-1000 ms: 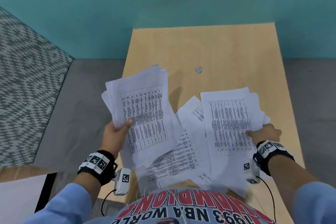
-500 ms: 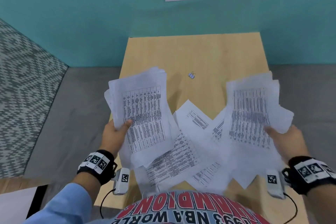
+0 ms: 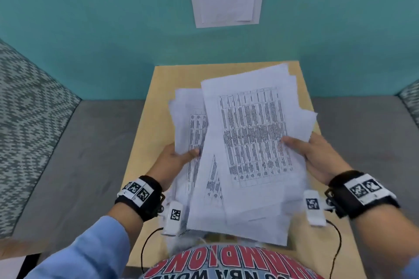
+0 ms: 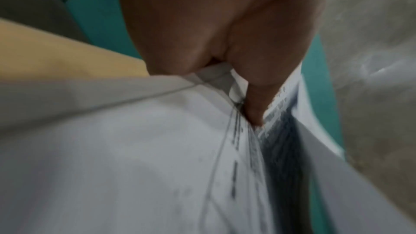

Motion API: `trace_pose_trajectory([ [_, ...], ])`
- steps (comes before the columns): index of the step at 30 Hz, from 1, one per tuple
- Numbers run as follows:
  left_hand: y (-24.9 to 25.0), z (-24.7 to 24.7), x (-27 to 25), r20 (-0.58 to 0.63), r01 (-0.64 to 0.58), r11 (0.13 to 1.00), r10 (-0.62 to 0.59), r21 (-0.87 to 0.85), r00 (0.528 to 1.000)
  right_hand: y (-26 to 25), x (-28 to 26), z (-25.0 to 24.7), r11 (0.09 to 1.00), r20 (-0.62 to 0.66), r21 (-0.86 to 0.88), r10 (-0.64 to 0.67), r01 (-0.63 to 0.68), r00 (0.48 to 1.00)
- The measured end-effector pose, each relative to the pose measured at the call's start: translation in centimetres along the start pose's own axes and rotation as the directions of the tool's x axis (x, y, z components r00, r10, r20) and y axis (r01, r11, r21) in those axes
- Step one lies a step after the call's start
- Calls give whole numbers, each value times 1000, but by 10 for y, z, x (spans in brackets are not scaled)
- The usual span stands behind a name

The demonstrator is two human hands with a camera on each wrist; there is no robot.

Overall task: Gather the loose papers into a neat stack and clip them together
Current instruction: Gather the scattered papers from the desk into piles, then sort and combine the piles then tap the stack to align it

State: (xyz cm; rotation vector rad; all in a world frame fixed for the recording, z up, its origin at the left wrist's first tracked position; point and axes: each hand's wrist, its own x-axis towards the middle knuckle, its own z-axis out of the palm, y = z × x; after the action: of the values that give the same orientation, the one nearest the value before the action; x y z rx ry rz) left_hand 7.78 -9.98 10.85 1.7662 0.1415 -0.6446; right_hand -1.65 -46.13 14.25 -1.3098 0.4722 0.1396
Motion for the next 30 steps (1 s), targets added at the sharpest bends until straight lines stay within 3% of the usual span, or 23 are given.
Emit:
trace_pose_trajectory([
  [3, 13, 21, -12, 123, -2, 996, 13, -86, 992, 18, 0, 21, 989, 127, 45, 133, -140, 983],
  [6, 18, 29, -23, 196, 91, 963, -42, -252, 980, 37, -2, 34, 974, 129, 47, 214, -221, 968],
  [8, 19, 29, -30, 222, 72, 965, -15, -253, 975, 36, -6, 42, 986, 72, 40, 158, -161, 985],
  [10, 16, 30, -29, 135, -75, 990, 91, -118, 987, 28, -12, 48, 999, -11, 30, 27, -26, 1000],
  [12, 11, 31, -22, 15, -175, 984, 175, 16, 984, 13, -25, 55, 987, -92, -75, -148, 142, 985],
  [14, 4, 32, -16, -63, -158, 987, 160, 36, 985, 12, -33, 58, 949, -141, -180, -284, 258, 948],
  [17, -7, 41, -17, -50, -184, 983, 183, -11, 982, 40, -29, 62, 946, -168, -267, -237, 187, 957],
  [19, -18, 50, -16, 10, -145, 989, 144, 40, 989, 66, -19, 60, 937, -166, -339, -150, 87, 975],
  [22, -27, 50, -6, 34, -123, 981, 119, 152, 992, 77, -4, 59, 924, -192, -380, -137, 55, 972],
  [25, -14, 45, -4, -62, -188, 978, 194, 92, 979, 67, 7, 57, 921, -192, -376, -187, 104, 963],
  [30, -5, 42, -6, -50, -282, 956, 287, 76, 957, 54, 2, 58, 916, -154, -336, -285, 221, 946],
])
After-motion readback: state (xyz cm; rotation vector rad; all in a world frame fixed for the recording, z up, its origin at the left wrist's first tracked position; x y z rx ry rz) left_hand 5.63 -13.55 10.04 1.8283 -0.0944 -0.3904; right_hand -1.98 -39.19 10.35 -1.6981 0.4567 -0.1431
